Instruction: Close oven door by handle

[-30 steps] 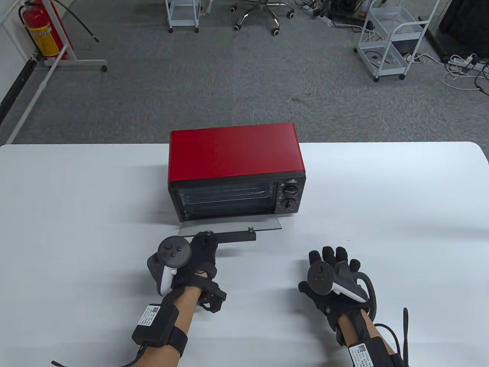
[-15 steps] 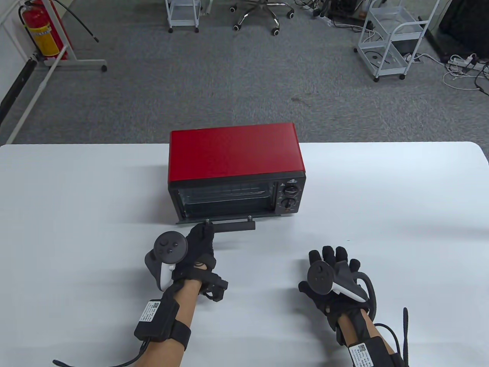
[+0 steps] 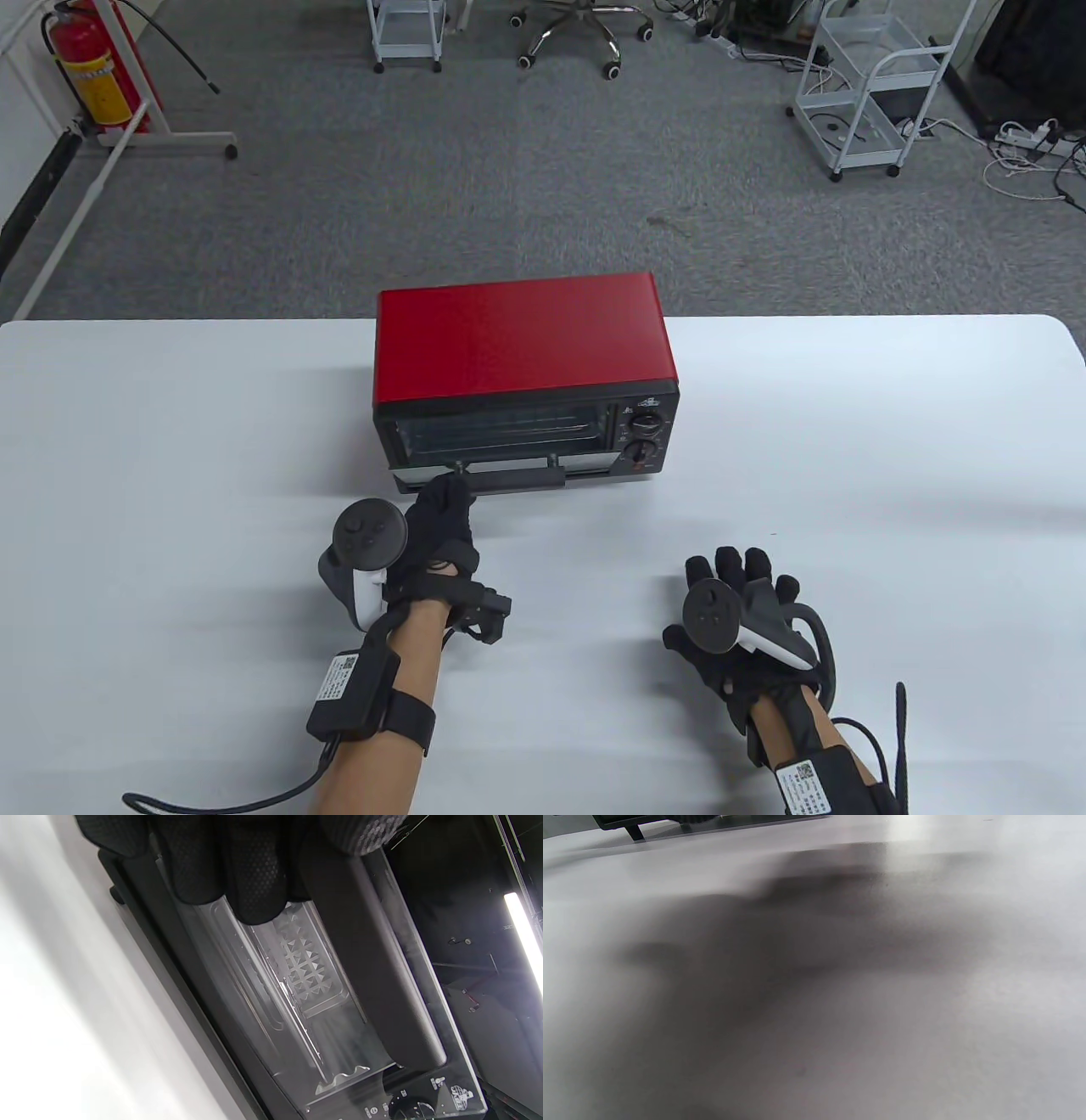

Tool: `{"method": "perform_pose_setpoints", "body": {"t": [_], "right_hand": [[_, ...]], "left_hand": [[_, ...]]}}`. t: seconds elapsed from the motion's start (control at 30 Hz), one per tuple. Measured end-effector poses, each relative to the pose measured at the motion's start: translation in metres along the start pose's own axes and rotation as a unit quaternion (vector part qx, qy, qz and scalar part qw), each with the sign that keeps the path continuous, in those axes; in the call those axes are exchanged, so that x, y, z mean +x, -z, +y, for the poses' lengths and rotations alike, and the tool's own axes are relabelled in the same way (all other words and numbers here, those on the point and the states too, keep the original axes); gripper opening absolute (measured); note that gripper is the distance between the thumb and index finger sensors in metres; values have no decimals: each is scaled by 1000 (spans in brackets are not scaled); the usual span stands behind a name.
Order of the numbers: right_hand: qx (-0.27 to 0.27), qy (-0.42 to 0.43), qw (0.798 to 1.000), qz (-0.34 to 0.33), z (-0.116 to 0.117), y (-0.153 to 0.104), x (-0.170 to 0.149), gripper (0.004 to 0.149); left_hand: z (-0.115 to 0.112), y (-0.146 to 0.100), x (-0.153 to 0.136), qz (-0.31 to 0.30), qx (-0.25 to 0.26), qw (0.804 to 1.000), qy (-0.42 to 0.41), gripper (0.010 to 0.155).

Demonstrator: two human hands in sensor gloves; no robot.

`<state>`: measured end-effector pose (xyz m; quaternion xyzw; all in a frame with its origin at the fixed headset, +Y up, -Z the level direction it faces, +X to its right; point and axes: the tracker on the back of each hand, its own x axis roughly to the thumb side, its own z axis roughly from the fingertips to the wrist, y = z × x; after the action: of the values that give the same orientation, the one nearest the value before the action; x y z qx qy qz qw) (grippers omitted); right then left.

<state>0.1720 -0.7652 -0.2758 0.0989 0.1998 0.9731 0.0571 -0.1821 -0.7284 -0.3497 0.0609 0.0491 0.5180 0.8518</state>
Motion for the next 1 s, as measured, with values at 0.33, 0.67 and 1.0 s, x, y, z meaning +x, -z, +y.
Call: {"method": "perform_pose_setpoints", "body": {"t": [0.33,0.67,1.0], "right_hand": [[2,0,1000,-1,0,0,0,87],[3,6,1000,-5,-1,1,-1,87],[5,7,1000,-10,-1,2,-1,87]], "left_hand": [[0,11,5,6,10,1000,-8,55],[-1,22,11,37,30,998,-27,54],[0,31,12,52,22,997,-53,54]]}}
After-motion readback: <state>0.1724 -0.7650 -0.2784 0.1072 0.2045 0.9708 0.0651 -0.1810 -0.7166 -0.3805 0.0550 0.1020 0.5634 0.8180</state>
